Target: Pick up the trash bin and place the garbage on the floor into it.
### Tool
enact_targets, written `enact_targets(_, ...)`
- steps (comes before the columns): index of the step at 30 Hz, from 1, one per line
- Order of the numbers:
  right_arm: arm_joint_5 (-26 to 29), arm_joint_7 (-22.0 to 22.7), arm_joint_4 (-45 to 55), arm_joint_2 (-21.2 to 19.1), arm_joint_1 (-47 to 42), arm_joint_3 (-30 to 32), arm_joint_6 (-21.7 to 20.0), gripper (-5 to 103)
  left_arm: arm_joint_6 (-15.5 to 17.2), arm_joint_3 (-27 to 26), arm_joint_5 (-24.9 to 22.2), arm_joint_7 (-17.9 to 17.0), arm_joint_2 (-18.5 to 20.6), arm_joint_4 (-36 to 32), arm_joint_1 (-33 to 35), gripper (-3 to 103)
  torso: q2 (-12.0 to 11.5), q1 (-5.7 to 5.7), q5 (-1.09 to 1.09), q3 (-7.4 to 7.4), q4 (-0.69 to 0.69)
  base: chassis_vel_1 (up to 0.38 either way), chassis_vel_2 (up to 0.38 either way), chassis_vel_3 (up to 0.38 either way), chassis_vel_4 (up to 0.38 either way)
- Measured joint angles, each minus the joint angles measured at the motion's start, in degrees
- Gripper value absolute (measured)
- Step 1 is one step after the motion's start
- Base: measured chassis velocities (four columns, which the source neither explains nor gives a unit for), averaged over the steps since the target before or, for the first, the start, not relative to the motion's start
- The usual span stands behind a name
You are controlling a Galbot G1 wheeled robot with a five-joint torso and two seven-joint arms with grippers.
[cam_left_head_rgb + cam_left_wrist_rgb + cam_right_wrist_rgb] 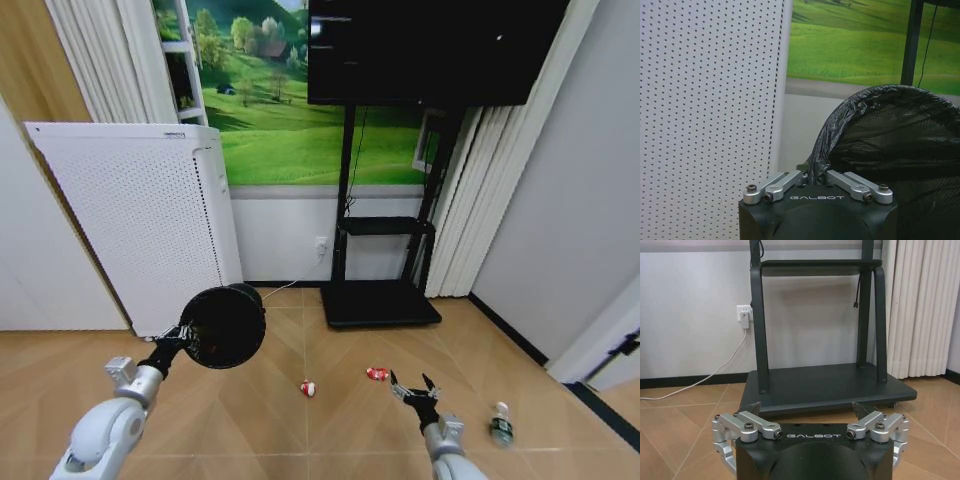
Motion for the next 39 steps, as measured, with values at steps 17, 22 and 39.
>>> enact_targets(17,-2.18,-1.98,-1.29,0.73,0.14,-4.35,1.46,100,0.41,15.45,-1.52,-0.19,1.27,10.57,-14.24,3,0.0,0.0,0.01,-0.01,0.0,-0.06,0.06,0.067,-0.07)
enact_targets(22,-2.75,-3.59,-5.05,0.48,2.2,-7.64,0.7,100,0.47,23.98,-1.04,-1.24,0.67,17.17,-23.38,3,0.0,0.0,0.01,0.01,0.0,0.012,-0.007,-0.015,0.008)
enact_targets(39,-4.05,-4.06,-8.54,0.31,4.18,-9.34,-0.58,100,1.42,30.54,-0.44,-3.54,-1.44,19.58,-28.82,3,0.01,0.0,0.01,0.0,0.01,-0.005,0.005,0.006,-0.005)
